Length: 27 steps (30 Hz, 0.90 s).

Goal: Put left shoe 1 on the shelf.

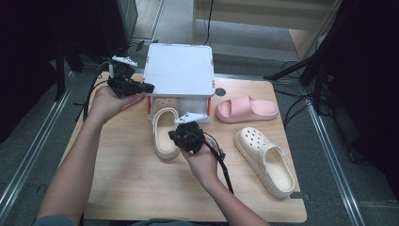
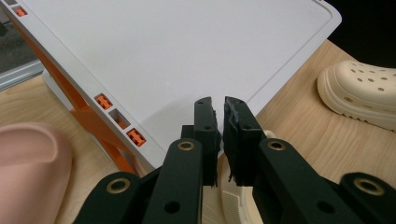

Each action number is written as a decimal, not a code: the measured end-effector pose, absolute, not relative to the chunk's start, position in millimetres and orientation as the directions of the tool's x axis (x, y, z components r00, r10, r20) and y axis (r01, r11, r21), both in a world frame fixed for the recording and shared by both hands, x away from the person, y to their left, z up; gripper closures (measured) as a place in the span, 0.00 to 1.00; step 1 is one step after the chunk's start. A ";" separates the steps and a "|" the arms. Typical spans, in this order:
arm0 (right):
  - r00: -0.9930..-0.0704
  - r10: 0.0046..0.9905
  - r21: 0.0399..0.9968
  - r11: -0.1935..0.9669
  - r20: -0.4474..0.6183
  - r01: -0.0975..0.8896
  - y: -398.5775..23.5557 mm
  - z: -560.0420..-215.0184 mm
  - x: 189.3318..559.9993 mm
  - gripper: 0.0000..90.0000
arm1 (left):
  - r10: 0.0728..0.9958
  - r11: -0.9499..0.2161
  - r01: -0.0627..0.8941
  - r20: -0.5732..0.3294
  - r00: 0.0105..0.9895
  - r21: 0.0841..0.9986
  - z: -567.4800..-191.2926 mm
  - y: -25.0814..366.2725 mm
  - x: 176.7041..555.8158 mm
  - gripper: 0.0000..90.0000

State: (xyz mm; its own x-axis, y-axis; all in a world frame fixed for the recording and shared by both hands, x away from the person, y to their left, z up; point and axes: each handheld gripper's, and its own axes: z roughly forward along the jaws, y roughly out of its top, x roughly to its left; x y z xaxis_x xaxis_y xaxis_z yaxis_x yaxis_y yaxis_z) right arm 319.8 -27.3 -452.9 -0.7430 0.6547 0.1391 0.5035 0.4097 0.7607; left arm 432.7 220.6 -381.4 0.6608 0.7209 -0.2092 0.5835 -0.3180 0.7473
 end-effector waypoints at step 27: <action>-0.788 0.608 0.729 0.495 0.098 0.472 -16.8 -508.1 291.7 1.00 | 0.720 -0.310 0.590 -0.222 0.658 0.745 -382.0 220.6 432.6 0.93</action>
